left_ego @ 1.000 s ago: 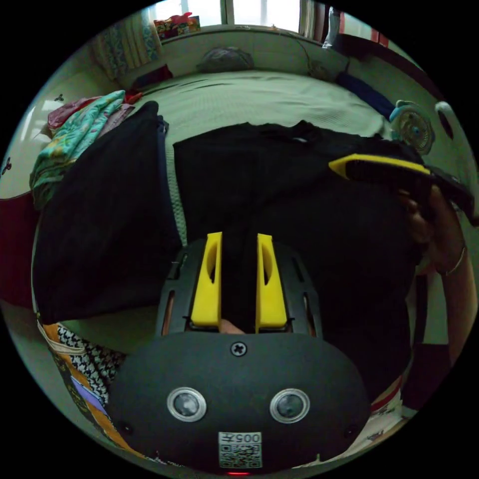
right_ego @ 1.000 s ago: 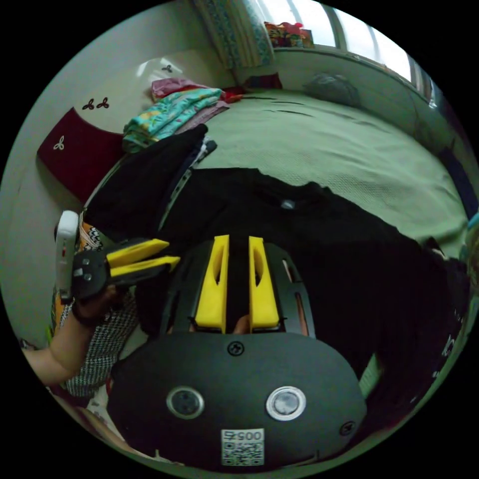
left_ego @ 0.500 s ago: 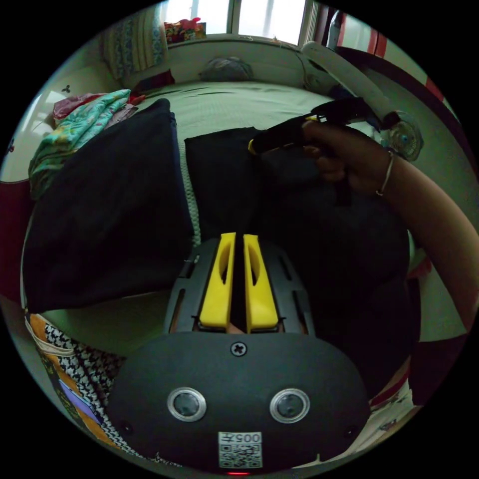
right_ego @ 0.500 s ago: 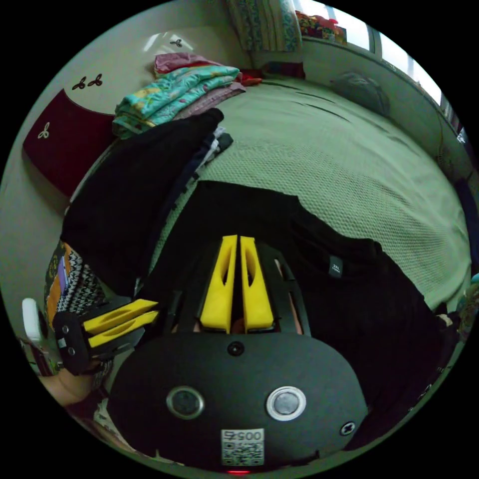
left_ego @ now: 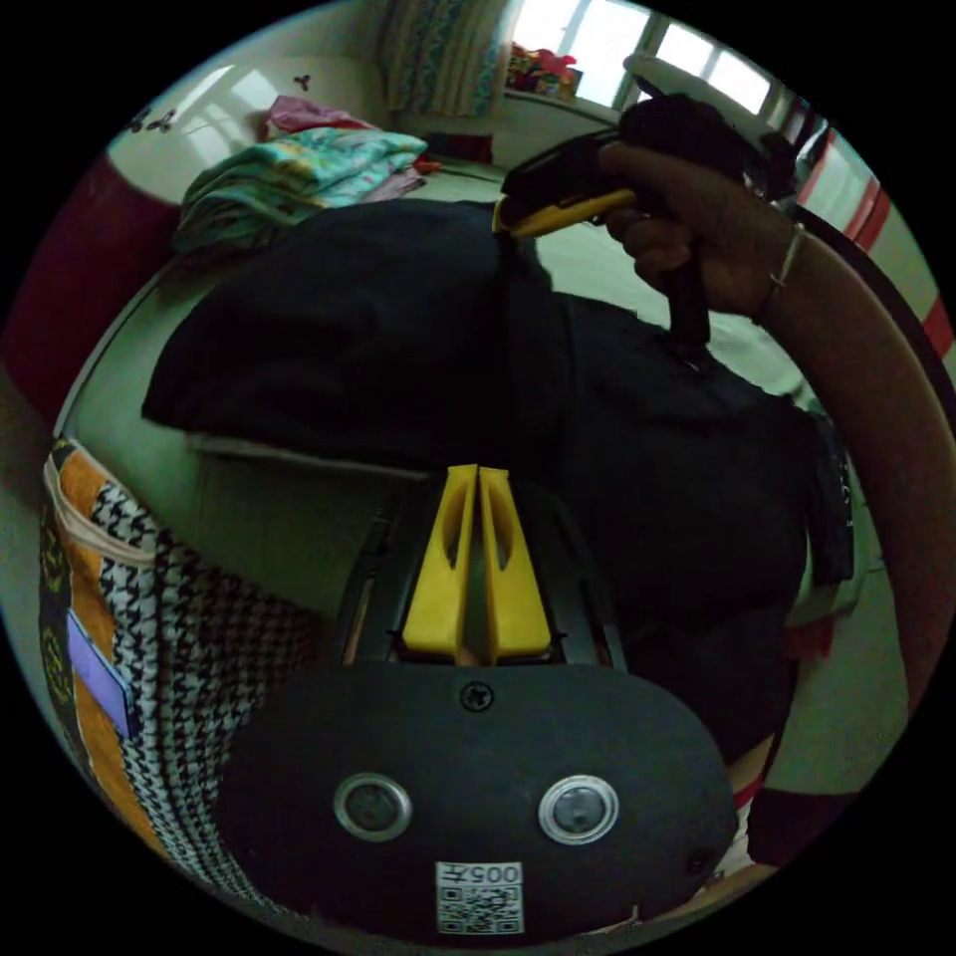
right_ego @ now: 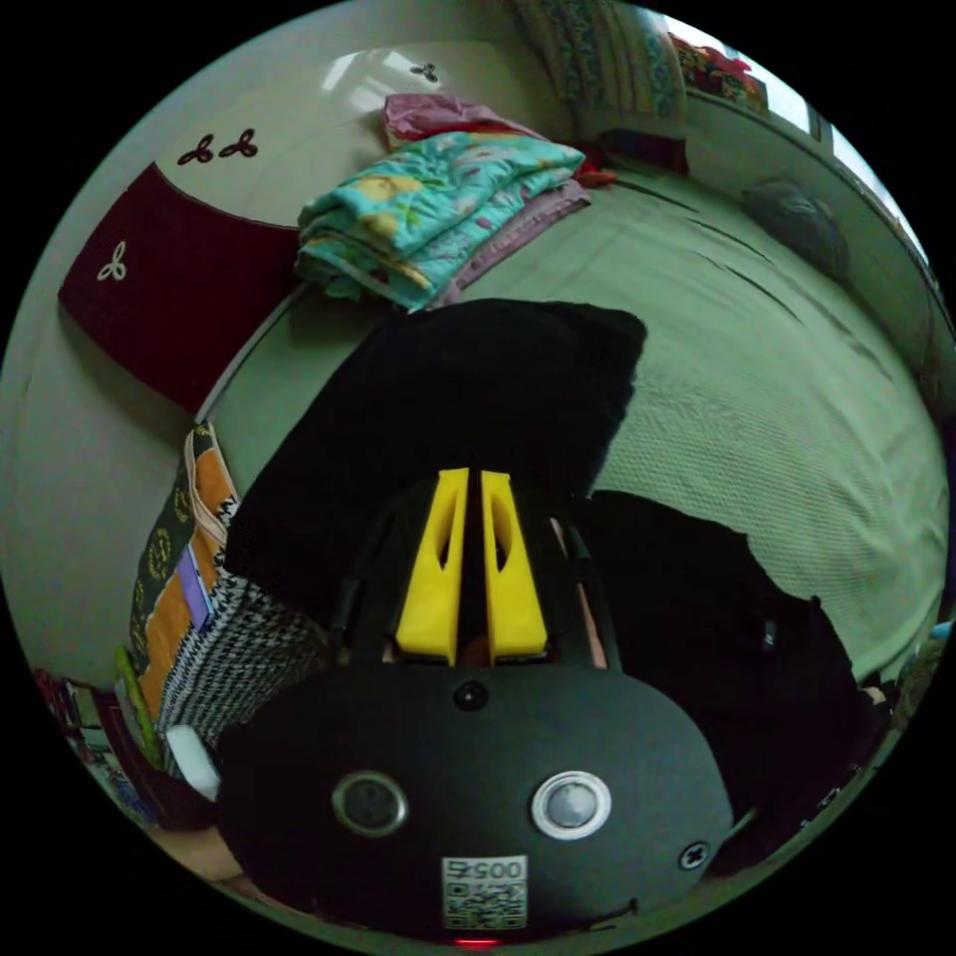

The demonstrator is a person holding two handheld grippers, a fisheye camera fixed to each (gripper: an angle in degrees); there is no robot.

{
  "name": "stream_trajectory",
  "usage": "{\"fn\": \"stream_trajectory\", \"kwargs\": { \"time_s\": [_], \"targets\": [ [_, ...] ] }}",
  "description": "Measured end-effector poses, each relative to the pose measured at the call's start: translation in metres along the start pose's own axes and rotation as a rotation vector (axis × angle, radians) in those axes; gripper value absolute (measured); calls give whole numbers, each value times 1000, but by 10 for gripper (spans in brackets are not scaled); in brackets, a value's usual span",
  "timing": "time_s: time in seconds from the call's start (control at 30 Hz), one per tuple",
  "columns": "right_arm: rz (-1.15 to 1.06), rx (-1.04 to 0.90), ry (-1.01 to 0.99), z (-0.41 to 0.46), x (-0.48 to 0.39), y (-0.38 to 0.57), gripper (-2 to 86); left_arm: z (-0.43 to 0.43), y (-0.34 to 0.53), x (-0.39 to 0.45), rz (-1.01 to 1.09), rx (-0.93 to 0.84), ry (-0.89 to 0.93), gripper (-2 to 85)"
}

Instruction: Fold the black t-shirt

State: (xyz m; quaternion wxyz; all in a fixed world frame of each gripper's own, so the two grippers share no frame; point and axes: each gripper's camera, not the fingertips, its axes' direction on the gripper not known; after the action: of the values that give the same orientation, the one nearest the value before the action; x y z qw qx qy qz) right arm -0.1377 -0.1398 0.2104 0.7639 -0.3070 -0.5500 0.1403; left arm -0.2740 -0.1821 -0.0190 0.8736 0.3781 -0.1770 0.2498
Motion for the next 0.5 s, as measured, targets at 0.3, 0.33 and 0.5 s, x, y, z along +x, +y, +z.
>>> {"fn": "stream_trajectory", "kwargs": {
  "time_s": [0.3,0.33,0.5],
  "targets": [
    [-203,131,117,-53,-23,137,6,5,57,43,78,-83,68,-5],
    [-186,126,152,-58,-17,167,6,3,64,56,115,-83,96,-6],
    [75,113,258,-68,13,291,0,-6,96,115,240,-98,195,-7]
  ]
}}
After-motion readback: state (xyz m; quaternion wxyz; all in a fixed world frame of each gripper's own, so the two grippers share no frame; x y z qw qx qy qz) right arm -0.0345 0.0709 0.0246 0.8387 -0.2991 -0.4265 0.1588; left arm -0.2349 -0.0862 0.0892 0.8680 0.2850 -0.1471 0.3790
